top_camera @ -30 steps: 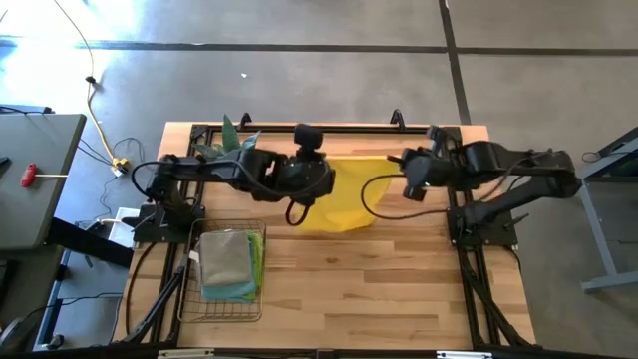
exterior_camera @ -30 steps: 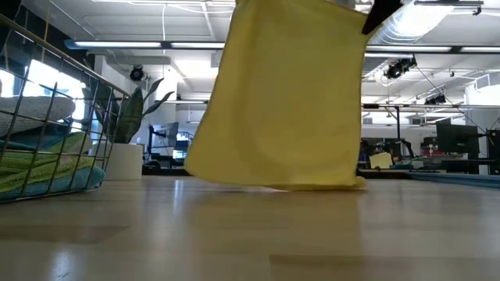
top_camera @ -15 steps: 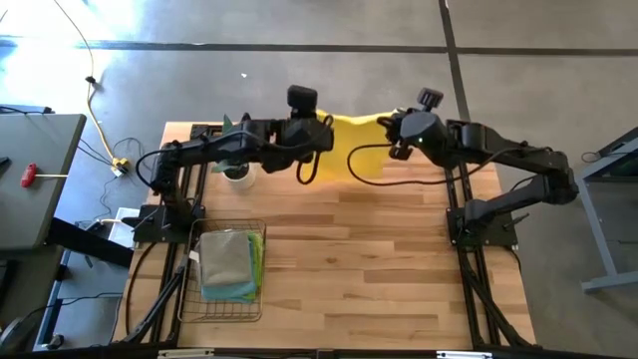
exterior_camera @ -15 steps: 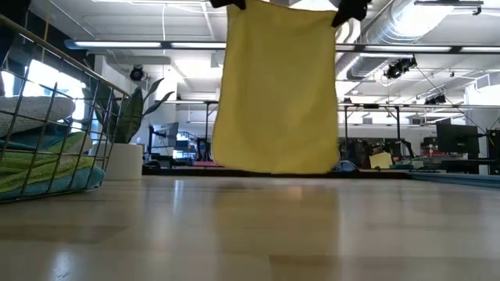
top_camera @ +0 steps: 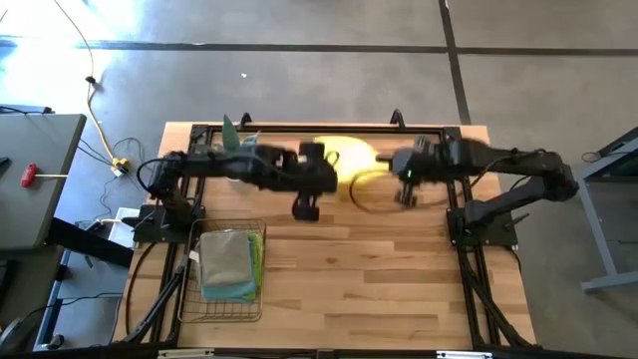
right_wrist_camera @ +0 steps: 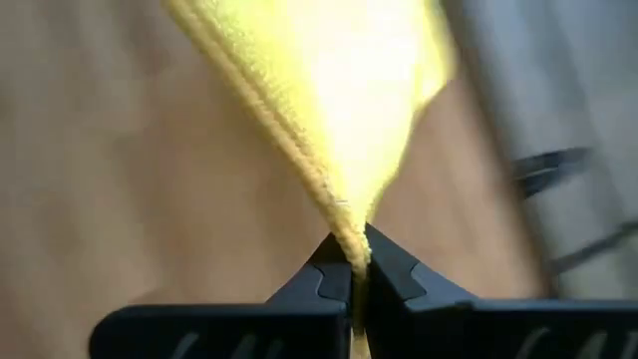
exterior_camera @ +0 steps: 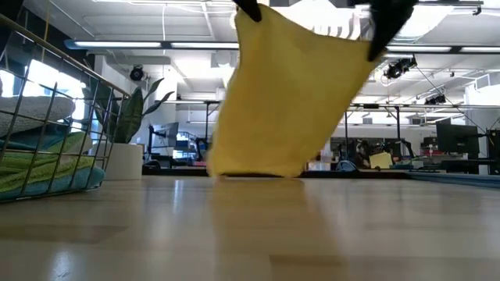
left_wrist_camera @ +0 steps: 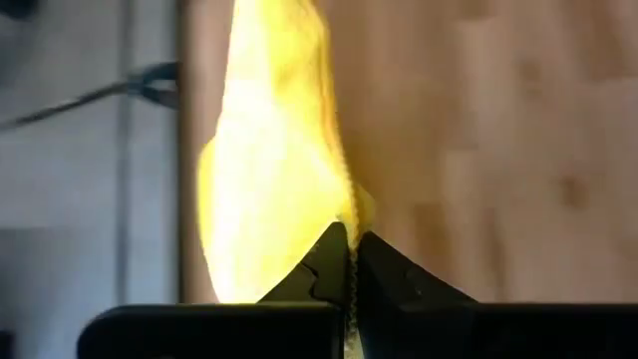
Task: Fold microfiber towels
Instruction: Fold the yellow microfiber towel
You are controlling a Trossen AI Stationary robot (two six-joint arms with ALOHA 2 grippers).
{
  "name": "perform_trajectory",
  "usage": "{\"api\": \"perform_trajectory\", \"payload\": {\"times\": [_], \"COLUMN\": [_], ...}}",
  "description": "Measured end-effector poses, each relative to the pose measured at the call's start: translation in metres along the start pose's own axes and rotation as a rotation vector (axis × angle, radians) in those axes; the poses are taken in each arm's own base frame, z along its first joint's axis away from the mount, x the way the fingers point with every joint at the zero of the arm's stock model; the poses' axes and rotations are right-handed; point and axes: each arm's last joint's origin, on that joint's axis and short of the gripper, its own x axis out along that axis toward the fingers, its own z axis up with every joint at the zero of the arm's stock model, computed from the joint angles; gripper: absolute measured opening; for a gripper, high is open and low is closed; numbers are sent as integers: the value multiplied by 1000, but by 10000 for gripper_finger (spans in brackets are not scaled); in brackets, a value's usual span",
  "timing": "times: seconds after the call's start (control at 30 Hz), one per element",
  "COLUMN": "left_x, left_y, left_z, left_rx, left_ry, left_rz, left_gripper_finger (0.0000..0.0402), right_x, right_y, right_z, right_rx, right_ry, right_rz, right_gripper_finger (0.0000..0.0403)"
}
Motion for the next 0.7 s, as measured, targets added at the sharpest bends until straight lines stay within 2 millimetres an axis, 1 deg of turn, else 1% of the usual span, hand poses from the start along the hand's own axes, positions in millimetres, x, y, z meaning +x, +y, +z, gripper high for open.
{"api": "perform_trajectory", "payload": {"times": [0.1, 0.17, 0.27, 0.33, 0.43, 0.53, 0.57, 0.63, 0.7], "left_x": [22, 43, 70, 81, 93, 97, 97, 95, 93], "left_y": [-42, -77, -124, -152, -186, -211, -217, -223, -224], "left_z": [-5, -13, -23, -27, -29, -26, -23, -22, -21], "left_rx": [30, 53, 68, 88, 128, 137, 133, 137, 131], "left_ry": [46, 98, 113, 103, 79, 49, 27, 23, 20], "left_rz": [-107, -189, -271, -306, -348, -396, -418, -435, -436], "left_gripper_finger": [0, 0, 0, 0, 0, 0, 0, 0, 0], "right_x": [17, 29, 45, 54, 60, 61, 59, 57, 56], "right_y": [32, 53, 82, 98, 116, 130, 134, 139, 141], "right_z": [-20, -34, -54, -64, -76, -82, -82, -84, -85], "right_rx": [-19, -26, -16, -1, 25, 42, 41, 27, -3], "right_ry": [78, 114, 150, 147, 142, 136, 127, 114, 105], "right_rz": [82, 137, 237, 305, 409, 517, 549, 589, 600], "right_gripper_finger": [0, 0, 0, 0, 0, 0, 0, 0, 0]}}
